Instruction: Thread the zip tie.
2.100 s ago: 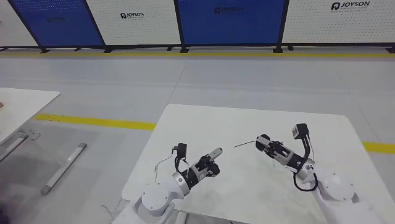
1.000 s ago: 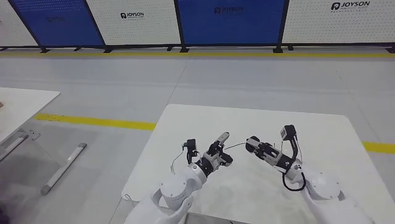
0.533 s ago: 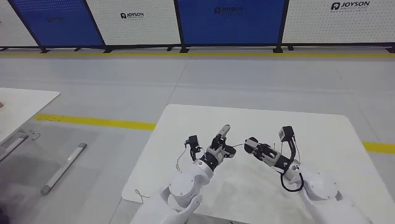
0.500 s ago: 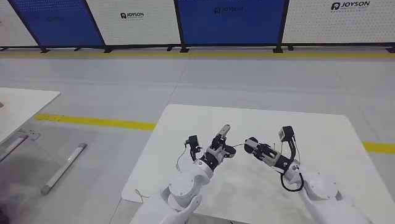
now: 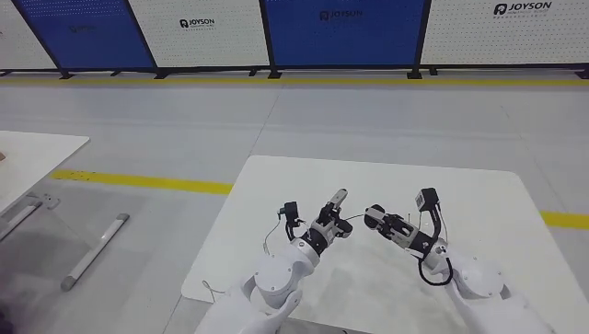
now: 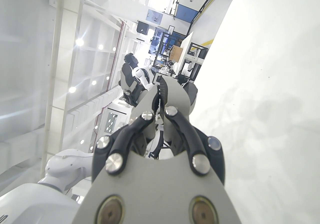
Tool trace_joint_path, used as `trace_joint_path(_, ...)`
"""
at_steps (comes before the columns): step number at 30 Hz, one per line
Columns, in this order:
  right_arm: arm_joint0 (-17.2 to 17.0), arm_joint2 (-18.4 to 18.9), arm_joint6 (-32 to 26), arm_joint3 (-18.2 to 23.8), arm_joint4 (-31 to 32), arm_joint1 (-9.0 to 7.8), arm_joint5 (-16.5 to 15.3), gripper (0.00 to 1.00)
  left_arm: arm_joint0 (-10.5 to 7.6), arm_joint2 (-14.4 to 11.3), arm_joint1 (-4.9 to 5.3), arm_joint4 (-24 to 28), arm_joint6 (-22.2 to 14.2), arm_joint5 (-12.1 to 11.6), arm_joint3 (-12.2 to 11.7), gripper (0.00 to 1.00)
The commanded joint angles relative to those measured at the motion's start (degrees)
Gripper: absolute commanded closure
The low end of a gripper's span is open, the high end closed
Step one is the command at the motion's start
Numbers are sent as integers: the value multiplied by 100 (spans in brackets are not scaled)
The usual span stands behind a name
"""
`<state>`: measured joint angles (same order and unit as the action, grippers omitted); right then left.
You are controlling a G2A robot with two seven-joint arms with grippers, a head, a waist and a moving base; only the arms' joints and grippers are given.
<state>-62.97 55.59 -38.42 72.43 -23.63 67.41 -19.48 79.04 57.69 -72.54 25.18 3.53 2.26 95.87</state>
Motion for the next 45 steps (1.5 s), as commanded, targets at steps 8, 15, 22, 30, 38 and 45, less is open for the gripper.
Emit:
trace_joint_path(8,0,0,0,0,0,0,0,100,7,-34,0,-437,-70,-274,-150,0)
trace_joint_path(15,0,0,0,0,0,0,0,100,81,-6,-5,-558,-160,-504,-192,51)
trace_joint_path(22,0,0,0,0,0,0,0,100,213,81,28,-705,-412,-470,-73,65)
trace_joint_path(30,0,0,0,0,0,0,0,100,294,137,41,-836,-547,-523,-14,72)
trace_joint_path(38,0,0,0,0,0,0,0,100,349,149,47,-984,-618,-535,37,76)
trace_joint_path(45,0,0,0,0,0,0,0,100,371,143,43,-1088,-618,-530,53,100)
